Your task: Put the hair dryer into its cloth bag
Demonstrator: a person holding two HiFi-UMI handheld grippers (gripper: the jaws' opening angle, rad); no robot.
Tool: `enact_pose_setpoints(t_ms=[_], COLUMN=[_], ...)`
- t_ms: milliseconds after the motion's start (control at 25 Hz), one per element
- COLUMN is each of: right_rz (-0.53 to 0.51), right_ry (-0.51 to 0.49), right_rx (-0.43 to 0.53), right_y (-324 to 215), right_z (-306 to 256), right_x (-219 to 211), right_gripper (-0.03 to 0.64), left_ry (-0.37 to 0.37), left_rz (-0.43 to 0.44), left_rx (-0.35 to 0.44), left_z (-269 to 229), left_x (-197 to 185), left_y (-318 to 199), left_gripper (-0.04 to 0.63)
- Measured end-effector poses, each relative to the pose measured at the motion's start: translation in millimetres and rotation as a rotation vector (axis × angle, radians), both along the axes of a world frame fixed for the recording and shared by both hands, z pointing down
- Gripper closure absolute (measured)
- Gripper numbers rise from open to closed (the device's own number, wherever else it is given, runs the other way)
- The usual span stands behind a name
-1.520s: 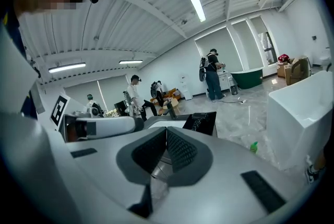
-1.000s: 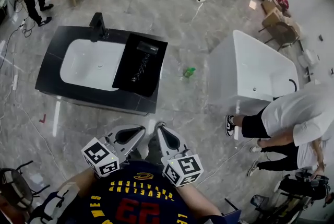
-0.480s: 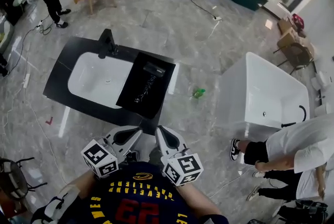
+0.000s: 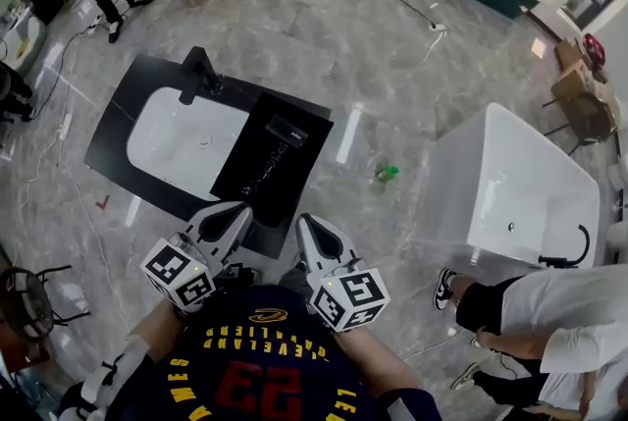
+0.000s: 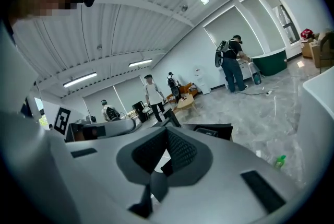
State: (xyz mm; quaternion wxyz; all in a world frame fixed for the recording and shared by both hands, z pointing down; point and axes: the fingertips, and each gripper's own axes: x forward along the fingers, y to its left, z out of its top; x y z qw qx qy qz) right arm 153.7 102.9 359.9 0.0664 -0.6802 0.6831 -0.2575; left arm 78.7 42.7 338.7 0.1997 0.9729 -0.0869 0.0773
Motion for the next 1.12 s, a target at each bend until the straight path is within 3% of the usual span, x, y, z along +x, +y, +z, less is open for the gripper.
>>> enact_pose_setpoints(t_ms=[200,440,720,1120], right_rz=[-0.046,-0.048,0.109,0.374], right_ry=[-0.050,-0.087,-0.082,-0.098], right_rx=[-0.001,-0.034,-0.051,-0.140], right_y=[-18,-29,-31,17], right_z=[9,29,34,52], right_x=[15,28,44,54], right_gripper=[0.609,0.609,0.609,0.609], left_ry=[-0.095,-0.212,-0.367,-0.565], left_rz=[-0.119,-0.153,-0.049,0.120], left_rx=[0.024,0.035,-0.037,-0.129], left_z=[24,59,143,246], left_x=[-1,-4,14,51], left_y=[-40,-69,-98,-106], left_gripper=[0.592,0.565,0.497,0.376])
